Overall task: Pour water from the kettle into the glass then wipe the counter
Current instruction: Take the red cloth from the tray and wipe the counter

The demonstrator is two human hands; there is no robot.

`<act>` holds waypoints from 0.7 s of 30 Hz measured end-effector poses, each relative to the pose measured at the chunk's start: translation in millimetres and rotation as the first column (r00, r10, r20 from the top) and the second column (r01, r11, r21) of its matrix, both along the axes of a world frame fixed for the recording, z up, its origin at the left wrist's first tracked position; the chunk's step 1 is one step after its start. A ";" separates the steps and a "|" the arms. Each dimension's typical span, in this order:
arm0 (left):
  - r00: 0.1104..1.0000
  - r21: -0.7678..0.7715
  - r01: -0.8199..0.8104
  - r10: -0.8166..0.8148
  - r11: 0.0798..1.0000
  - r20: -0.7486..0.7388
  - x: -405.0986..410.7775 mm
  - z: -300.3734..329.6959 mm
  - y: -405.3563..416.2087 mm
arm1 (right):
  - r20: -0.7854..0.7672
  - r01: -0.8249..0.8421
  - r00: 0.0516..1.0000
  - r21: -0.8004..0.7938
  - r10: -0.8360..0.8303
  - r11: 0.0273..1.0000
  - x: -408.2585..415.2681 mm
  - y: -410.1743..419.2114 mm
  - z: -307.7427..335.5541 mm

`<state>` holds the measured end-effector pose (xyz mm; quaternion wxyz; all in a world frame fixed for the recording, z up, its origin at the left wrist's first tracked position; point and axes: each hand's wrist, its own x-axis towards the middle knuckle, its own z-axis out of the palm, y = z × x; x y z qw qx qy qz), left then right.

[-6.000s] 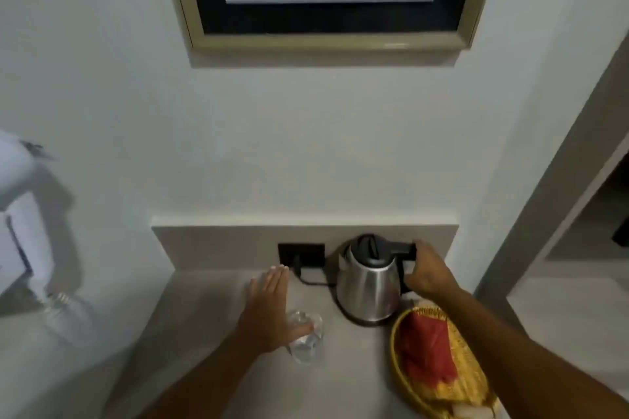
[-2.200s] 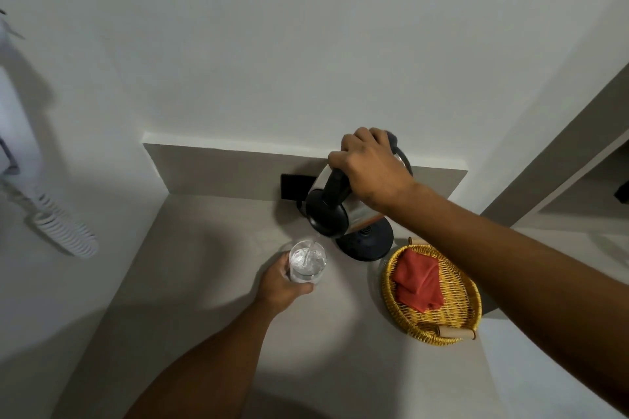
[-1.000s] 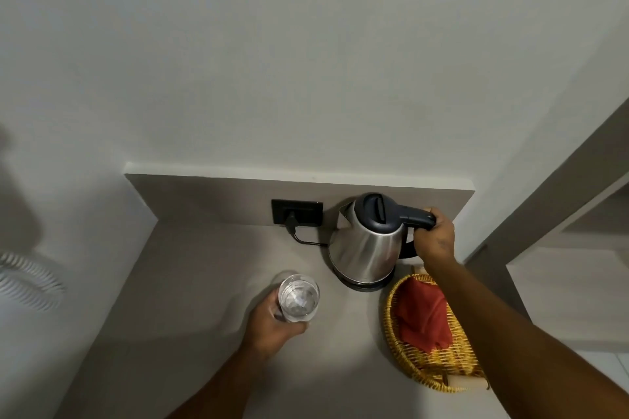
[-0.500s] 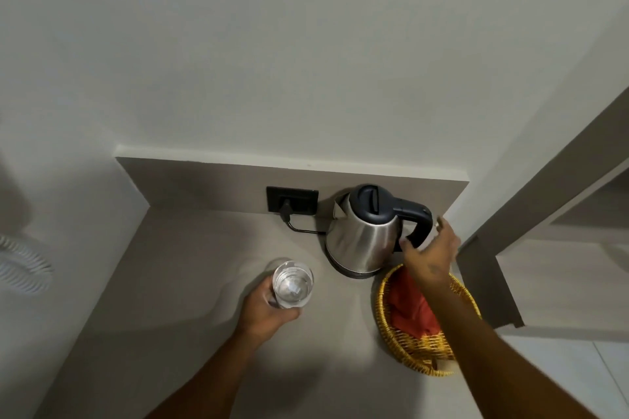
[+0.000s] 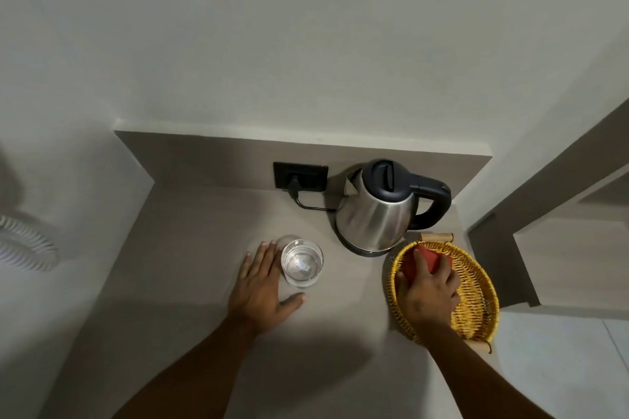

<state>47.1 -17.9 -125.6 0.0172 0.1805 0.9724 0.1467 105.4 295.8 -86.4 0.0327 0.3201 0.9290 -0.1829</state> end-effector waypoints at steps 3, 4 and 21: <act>1.000 -0.004 -0.002 0.002 1.000 -0.007 -1.8 -2.0 -1.4 | -0.001 0.006 1.000 -0.036 -0.006 0.999 -3.4 4.4 5.9; 1.000 -0.015 0.004 -0.004 1.000 0.000 -2.9 -1.4 -1.2 | -0.018 0.030 0.999 -0.070 -0.031 0.997 -6.2 7.1 9.6; 0.989 0.627 -0.122 0.040 0.769 0.145 -26.2 39.4 3.6 | -0.432 -0.315 0.879 -0.206 0.203 0.926 13.6 -92.8 30.1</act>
